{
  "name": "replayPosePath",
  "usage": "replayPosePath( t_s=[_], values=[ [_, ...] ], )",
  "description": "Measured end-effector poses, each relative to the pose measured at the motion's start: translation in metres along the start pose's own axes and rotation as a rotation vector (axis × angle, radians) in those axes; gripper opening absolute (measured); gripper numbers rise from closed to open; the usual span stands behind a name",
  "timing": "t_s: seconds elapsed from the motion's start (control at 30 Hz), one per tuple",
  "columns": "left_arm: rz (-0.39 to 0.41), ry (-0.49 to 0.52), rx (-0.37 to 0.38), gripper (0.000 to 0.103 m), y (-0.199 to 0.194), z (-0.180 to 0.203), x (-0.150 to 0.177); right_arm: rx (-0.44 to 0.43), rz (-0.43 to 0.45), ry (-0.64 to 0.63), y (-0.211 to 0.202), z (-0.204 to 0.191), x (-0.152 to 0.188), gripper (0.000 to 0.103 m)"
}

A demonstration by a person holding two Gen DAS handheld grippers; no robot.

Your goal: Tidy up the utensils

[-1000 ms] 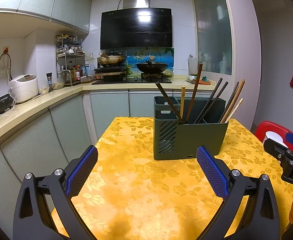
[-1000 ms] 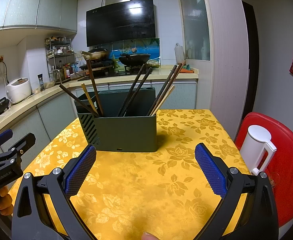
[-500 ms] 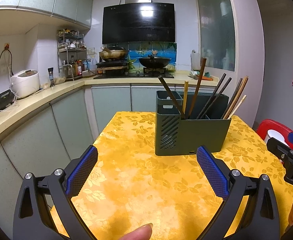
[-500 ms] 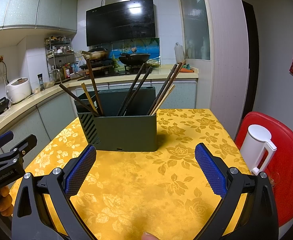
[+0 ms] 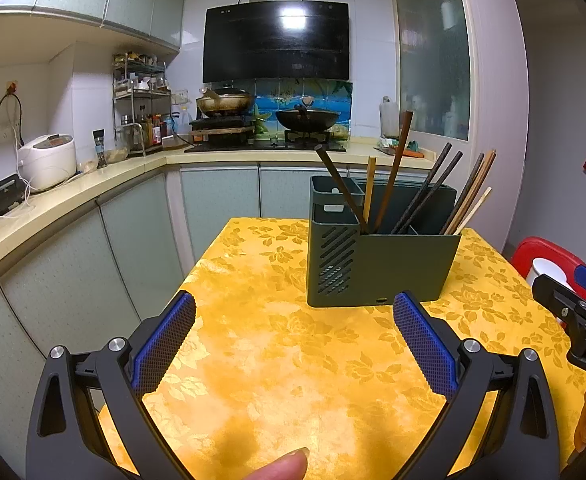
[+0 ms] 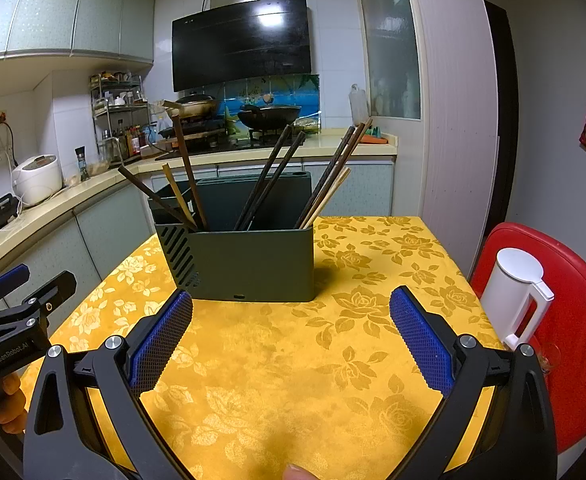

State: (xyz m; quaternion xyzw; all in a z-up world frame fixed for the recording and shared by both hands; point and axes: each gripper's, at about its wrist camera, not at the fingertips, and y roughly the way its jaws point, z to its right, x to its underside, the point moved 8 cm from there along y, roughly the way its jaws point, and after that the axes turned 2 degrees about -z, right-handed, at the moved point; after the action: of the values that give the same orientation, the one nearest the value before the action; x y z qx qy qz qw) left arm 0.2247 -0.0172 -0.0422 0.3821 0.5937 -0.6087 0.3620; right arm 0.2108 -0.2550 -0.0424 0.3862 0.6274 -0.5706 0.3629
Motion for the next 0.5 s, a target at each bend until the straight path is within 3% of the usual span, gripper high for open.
replayPosePath(
  t_s=[0.5],
  values=[
    [-0.005, -0.002, 0.001, 0.096, 0.0000, -0.0006, 0.0003, 0.001, -0.003, 0.000, 0.0016, -0.0002, -0.0002, 0.096]
  ],
)
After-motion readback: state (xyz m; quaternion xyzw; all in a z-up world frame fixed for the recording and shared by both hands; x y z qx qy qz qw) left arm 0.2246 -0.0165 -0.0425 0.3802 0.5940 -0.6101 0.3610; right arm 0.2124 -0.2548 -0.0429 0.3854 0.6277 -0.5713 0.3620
